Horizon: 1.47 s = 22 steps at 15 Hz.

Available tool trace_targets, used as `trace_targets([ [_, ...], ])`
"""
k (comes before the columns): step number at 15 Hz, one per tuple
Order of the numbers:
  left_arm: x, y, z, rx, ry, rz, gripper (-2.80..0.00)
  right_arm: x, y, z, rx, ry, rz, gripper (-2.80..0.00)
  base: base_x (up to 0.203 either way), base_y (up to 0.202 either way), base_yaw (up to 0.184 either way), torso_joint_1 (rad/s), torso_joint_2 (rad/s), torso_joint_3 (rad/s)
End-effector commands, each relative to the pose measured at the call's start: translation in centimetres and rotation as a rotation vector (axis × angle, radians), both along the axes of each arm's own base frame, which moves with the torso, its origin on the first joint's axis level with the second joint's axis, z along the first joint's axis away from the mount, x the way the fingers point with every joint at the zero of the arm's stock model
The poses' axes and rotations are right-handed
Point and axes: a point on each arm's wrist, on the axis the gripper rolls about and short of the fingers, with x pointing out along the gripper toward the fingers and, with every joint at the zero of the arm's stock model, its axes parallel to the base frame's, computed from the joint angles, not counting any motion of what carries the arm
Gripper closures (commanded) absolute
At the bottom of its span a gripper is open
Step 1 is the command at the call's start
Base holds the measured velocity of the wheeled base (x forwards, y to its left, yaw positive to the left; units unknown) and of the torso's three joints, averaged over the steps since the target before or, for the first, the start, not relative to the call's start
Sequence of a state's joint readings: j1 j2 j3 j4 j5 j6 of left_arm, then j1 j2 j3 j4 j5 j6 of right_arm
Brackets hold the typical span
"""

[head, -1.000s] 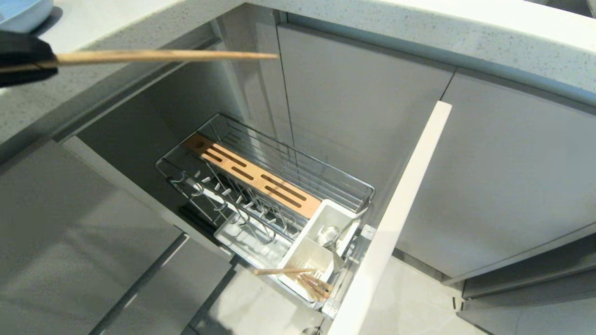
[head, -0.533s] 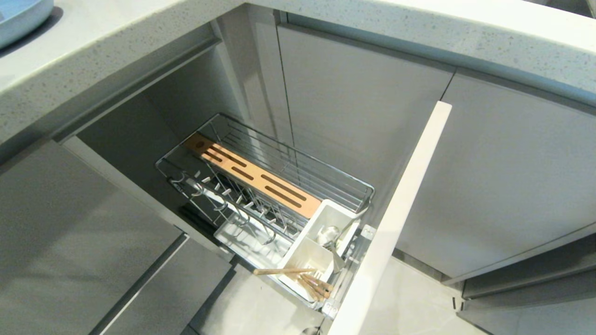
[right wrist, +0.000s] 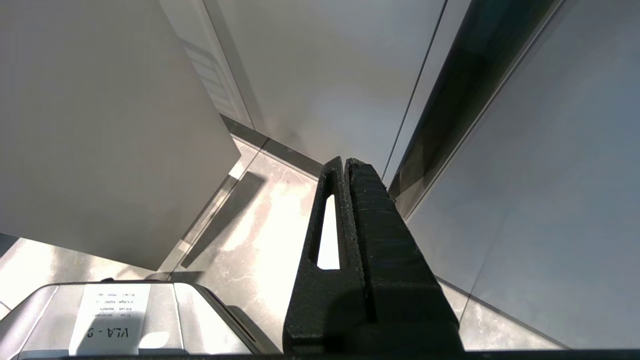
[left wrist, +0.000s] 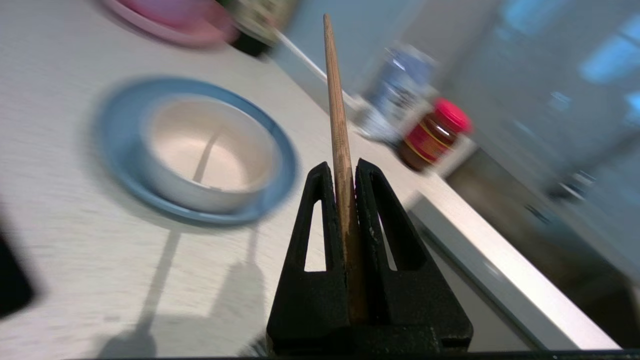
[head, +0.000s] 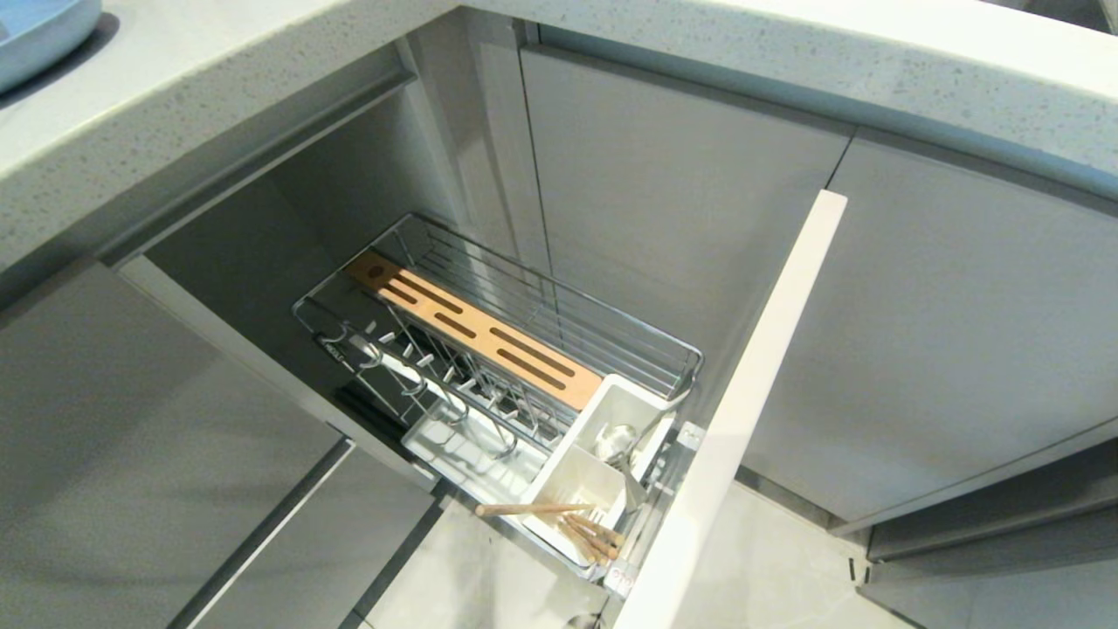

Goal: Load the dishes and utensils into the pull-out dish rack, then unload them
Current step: Take the chopsticks out of the cupboard

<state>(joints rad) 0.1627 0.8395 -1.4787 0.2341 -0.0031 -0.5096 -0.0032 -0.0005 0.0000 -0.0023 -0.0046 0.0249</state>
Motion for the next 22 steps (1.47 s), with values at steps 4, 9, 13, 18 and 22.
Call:
trace_targets([
  [4, 0.6, 0.0, -1.3, -0.042, 0.062, 0.372, 0.00, 0.0, 0.0, 0.0, 0.001, -0.003, 0.000, 0.00, 0.000, 0.000, 0.000, 0.000, 0.00, 0.000],
  [9, 3.2, 1.8, -3.4, -0.070, 0.199, 0.499, 0.00, 0.0, 0.0, 0.0, 0.000, -0.003, 0.000, 0.00, 0.000, 0.000, 0.000, 0.000, 0.00, 0.000],
  [13, 5.4, 3.2, -5.6, -0.036, 0.296, 0.499, 0.00, 0.0, 0.0, 0.0, 0.000, -0.003, 0.000, 0.00, 0.000, 0.000, 0.000, 0.000, 0.00, 0.000],
  [18, 7.1, 3.7, -7.1, 0.057, 0.165, 0.459, 0.00, 0.0, 0.0, 0.0, 0.000, -0.003, 0.000, 0.00, 0.000, 0.000, 0.000, 0.000, 0.00, 0.000],
  [22, 7.3, 3.6, -7.4, 0.072, 0.108, 0.427, 0.00, 0.0, 0.0, 0.0, 0.001, -0.003, 0.000, 0.00, 0.000, 0.000, 0.000, 0.000, 0.00, 0.000],
])
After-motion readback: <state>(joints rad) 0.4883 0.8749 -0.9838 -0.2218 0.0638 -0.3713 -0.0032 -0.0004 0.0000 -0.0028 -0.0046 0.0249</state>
